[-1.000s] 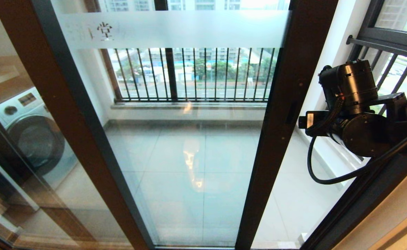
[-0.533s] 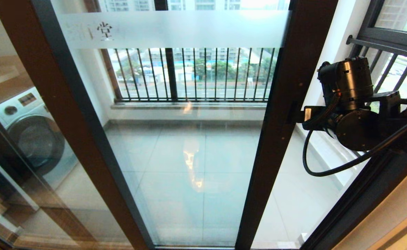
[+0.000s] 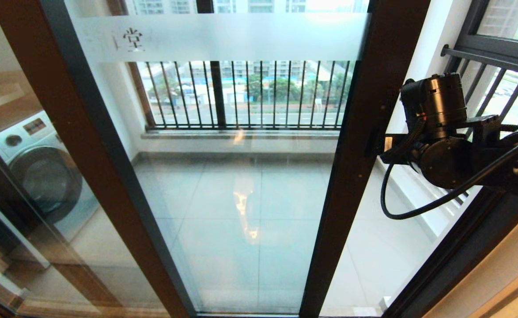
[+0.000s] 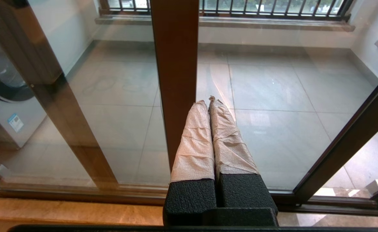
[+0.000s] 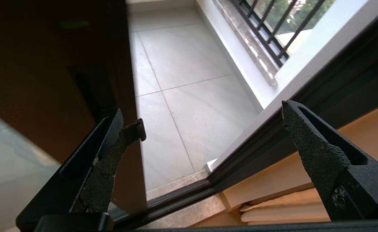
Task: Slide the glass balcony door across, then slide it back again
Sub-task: Close the slid door
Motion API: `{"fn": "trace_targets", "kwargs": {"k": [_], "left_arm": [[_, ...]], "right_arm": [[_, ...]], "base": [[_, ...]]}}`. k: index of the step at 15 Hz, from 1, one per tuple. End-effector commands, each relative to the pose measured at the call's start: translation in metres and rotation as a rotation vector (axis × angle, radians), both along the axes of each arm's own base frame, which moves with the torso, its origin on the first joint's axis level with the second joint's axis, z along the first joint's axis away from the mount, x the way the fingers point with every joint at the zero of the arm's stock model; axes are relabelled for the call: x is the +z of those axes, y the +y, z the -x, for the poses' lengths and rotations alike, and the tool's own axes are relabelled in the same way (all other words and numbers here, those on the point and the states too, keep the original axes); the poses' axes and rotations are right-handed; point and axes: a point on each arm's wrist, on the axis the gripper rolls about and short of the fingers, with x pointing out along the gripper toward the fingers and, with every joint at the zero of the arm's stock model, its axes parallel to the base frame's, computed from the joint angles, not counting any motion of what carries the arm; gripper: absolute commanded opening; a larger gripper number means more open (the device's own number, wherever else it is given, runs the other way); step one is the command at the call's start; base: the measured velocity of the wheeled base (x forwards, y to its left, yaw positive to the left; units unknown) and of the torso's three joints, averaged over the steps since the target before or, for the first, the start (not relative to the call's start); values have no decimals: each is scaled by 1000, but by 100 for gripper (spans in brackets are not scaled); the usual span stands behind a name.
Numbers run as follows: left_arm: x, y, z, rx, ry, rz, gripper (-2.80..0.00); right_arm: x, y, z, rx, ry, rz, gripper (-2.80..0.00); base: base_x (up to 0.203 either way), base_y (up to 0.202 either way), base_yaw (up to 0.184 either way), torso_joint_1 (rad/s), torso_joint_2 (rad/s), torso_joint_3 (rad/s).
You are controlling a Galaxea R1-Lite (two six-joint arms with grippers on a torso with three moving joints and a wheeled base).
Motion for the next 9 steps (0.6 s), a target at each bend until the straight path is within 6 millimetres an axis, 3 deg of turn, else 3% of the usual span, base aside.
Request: {"fn": "trace_targets", "kwargs": {"k": [1,9], "left_arm": [[0,0,0,0,0,0,-280],[0,0,0,1,1,0,-280]], "right_arm": [[0,5,2,13,-2,-1,0],[-6,-2,-8,-20,15,6,0]], "base": [[0,0,0,0,0,0],[0,0,0,0,0,0]]}}
